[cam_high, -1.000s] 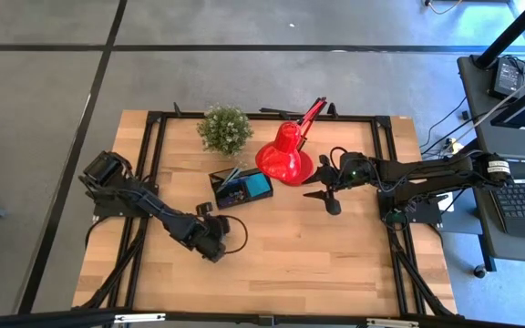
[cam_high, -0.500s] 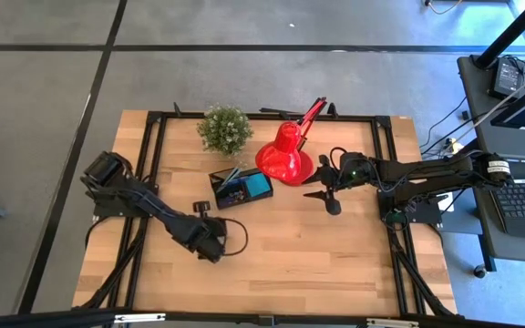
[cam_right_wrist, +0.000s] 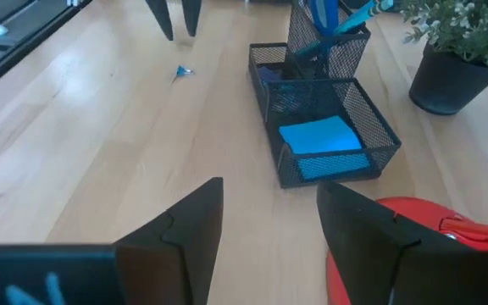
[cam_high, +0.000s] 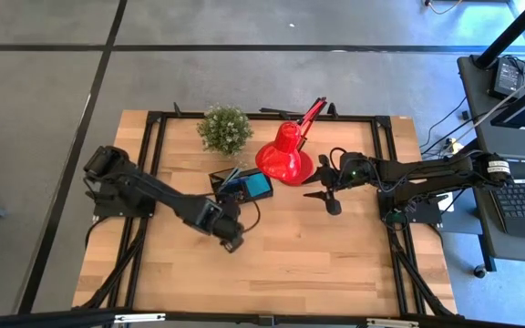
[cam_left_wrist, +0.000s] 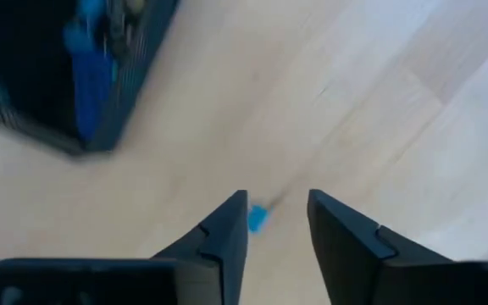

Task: Pick and place office supplies into organizer
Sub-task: Put the blue binder clip into the black desk organizer

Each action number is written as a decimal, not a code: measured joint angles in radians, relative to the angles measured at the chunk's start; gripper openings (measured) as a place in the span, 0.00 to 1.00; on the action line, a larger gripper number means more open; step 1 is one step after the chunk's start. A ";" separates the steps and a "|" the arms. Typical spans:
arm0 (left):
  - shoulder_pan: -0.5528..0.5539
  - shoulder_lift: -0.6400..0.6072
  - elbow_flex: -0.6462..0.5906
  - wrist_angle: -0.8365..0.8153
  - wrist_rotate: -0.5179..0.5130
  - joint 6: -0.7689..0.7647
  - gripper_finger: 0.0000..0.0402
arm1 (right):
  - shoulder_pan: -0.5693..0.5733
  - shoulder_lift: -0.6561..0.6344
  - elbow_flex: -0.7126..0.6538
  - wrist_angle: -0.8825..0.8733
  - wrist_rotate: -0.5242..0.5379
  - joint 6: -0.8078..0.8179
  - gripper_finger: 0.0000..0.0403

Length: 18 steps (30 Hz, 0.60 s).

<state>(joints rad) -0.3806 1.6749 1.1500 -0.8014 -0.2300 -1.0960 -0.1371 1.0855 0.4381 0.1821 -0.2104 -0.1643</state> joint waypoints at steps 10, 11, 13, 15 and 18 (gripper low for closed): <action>0.055 0.024 0.000 -0.012 0.155 -0.428 0.33 | 0.000 0.000 0.000 -0.043 0.000 -0.106 0.48; 0.053 0.028 0.000 -0.012 0.171 -0.455 0.33 | 0.000 0.000 0.000 -0.044 0.000 -0.108 0.48; 0.047 0.038 0.000 -0.012 0.208 -0.502 0.33 | 0.000 0.000 0.000 -0.044 0.000 -0.108 0.48; 0.043 0.055 0.000 -0.011 0.242 -0.545 0.33 | 0.000 0.000 0.000 -0.044 0.000 -0.108 0.48; 0.039 0.080 0.000 -0.009 0.277 -0.604 0.33 | 0.000 0.000 0.000 -0.045 0.000 -0.110 0.48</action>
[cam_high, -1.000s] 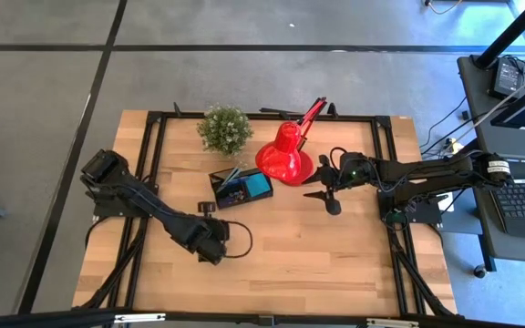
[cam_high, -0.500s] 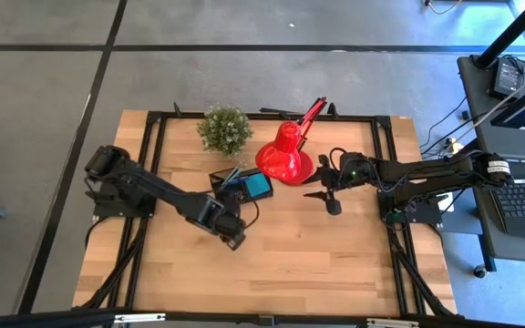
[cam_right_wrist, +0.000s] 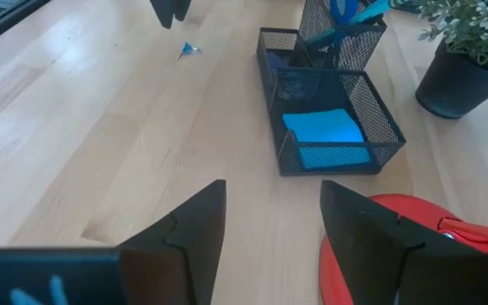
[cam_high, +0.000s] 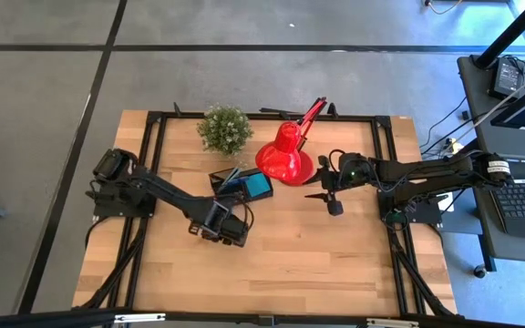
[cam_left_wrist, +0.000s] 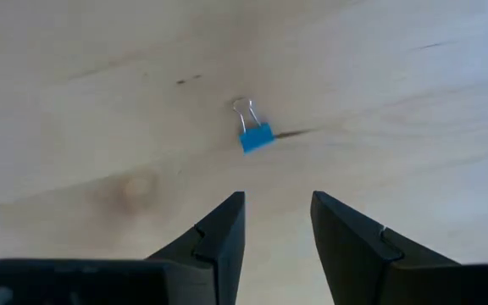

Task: Pick and place office supplies into organizer
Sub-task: Put the blue binder clip into the black desk organizer

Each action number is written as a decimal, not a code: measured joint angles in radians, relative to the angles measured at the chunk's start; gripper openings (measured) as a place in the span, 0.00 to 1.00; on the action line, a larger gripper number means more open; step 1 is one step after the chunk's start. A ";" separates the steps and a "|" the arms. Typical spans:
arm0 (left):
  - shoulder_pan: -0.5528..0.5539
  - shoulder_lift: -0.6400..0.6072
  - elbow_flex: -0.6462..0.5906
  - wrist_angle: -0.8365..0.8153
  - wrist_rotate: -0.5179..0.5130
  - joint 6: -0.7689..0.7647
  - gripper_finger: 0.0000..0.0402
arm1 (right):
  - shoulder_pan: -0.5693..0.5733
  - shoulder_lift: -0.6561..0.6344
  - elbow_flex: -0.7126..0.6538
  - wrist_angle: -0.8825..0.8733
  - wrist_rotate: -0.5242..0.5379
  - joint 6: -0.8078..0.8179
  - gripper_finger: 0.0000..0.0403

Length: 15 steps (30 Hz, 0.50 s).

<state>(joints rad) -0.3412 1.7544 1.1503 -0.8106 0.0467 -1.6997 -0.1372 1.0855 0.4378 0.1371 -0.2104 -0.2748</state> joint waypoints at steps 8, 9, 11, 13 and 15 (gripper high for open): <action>0.008 0.032 0.000 -0.009 0.004 -0.054 0.33 | 0.000 0.000 0.000 -0.002 0.000 -0.049 0.48; 0.009 0.032 0.000 -0.014 0.001 -0.064 0.33 | 0.000 0.000 0.000 -0.002 0.000 -0.049 0.48; 0.010 0.032 0.000 -0.020 -0.011 -0.071 0.33 | 0.000 0.000 0.000 -0.005 0.000 -0.049 0.48; 0.014 0.032 0.000 -0.020 -0.011 -0.070 0.33 | 0.000 0.000 0.000 -0.010 0.000 -0.049 0.48; 0.018 0.041 0.001 -0.017 -0.011 -0.069 0.33 | 0.000 0.000 0.000 -0.011 0.000 -0.049 0.48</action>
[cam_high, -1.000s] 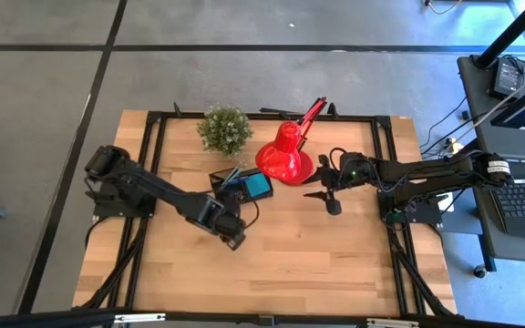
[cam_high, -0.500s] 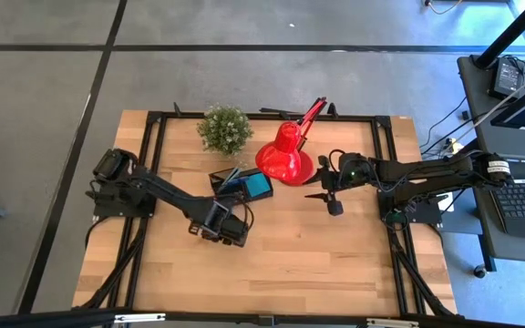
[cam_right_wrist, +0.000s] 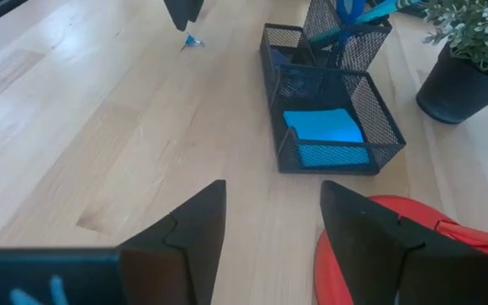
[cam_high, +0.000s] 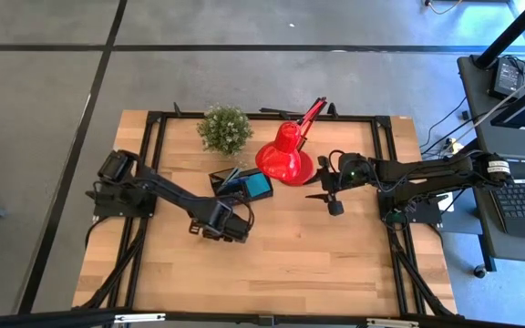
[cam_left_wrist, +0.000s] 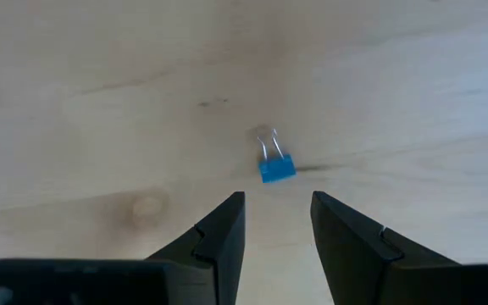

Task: Pick and place office supplies into organizer
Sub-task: Put the blue binder clip into the black desk organizer

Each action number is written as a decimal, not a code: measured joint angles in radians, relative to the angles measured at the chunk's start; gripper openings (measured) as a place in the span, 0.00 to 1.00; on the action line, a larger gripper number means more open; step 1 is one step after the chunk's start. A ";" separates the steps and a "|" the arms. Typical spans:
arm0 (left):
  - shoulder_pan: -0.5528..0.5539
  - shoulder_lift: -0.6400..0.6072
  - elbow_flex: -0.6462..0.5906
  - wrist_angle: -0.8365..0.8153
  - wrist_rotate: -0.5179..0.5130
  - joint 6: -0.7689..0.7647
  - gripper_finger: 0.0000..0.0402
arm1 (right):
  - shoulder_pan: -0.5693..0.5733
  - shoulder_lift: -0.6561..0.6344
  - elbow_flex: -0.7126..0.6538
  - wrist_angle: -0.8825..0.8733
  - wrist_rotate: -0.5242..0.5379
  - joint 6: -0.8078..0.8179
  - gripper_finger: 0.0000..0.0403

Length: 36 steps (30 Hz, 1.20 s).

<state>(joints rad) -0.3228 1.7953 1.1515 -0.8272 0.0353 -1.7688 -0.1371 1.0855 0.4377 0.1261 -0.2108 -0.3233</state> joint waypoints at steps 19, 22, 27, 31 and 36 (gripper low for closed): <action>0.064 0.097 0.004 0.023 0.078 0.056 0.33 | 0.000 0.000 0.000 -0.030 0.000 0.000 0.48; 0.070 0.098 0.003 0.023 0.103 0.042 0.33 | 0.000 0.000 0.000 -0.035 0.000 -0.001 0.48; 0.070 0.100 0.002 0.024 0.112 0.036 0.28 | 0.000 0.000 0.000 -0.035 0.000 -0.003 0.48; 0.070 0.100 0.002 0.025 0.114 0.036 0.22 | 0.000 0.000 0.000 -0.035 0.000 -0.003 0.48; 0.070 0.101 0.001 0.024 0.114 0.051 0.16 | 0.000 0.000 0.000 -0.035 0.000 -0.003 0.48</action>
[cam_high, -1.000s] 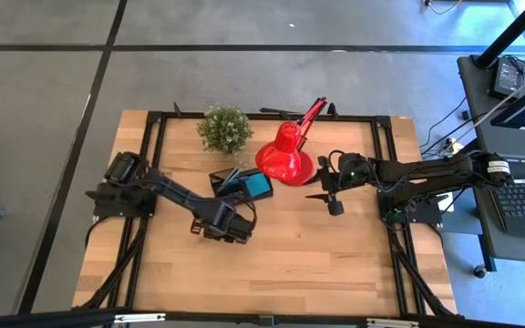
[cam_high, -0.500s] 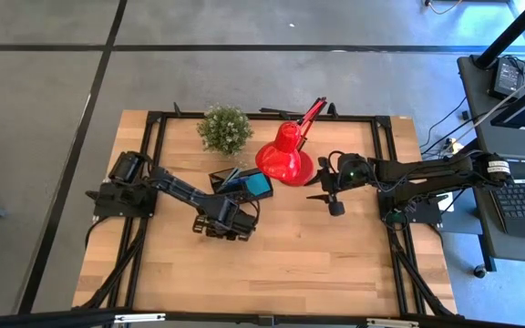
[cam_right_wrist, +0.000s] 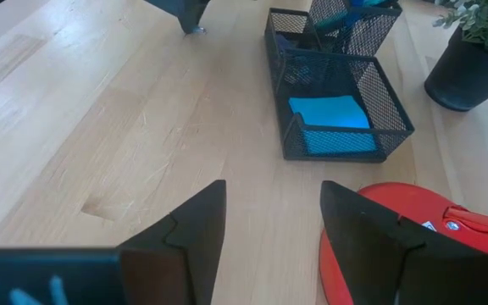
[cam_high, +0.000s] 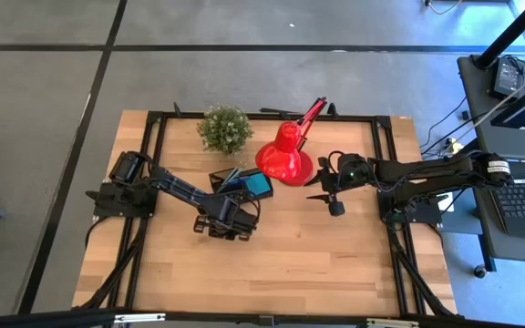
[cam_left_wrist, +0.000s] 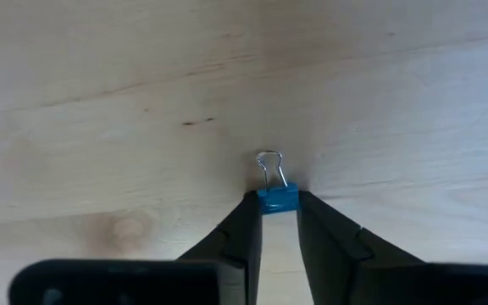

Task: Pick and place office supplies into organizer
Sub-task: Put the blue binder clip into the black desk organizer

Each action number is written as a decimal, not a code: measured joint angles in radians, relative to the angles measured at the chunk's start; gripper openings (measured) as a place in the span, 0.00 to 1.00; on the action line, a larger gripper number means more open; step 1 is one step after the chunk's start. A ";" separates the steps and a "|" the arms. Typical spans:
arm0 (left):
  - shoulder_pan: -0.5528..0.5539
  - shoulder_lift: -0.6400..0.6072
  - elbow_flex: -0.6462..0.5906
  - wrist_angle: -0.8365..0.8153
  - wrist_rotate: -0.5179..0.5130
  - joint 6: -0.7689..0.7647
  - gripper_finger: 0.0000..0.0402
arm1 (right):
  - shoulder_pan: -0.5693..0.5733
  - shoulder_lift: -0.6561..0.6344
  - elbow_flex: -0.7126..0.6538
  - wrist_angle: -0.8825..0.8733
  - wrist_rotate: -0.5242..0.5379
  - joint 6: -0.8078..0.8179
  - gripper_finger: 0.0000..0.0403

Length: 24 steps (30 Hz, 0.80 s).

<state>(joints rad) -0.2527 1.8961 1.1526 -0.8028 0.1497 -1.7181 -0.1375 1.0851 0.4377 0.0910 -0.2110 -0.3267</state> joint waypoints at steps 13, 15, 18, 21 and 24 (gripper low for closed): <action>-0.001 -0.030 -0.006 0.006 -0.010 0.187 0.14 | 0.000 0.000 0.000 0.000 0.000 0.000 0.48; 0.000 -0.049 -0.008 0.014 -0.016 0.213 0.14 | 0.000 0.000 0.000 0.001 0.000 0.000 0.48; 0.000 -0.082 -0.005 0.033 -0.015 0.252 0.14 | 0.000 0.000 0.000 0.003 0.000 0.000 0.48; -0.001 -0.105 -0.005 0.057 -0.018 0.313 0.14 | 0.000 0.000 0.000 0.004 0.000 0.000 0.48; -0.001 -0.127 -0.003 0.060 -0.160 0.350 0.14 | 0.000 0.000 0.000 0.004 0.000 0.000 0.48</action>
<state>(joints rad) -0.2535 1.7693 1.1492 -0.7432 -0.0108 -1.3679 -0.1373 1.0851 0.4377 0.0948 -0.2108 -0.3271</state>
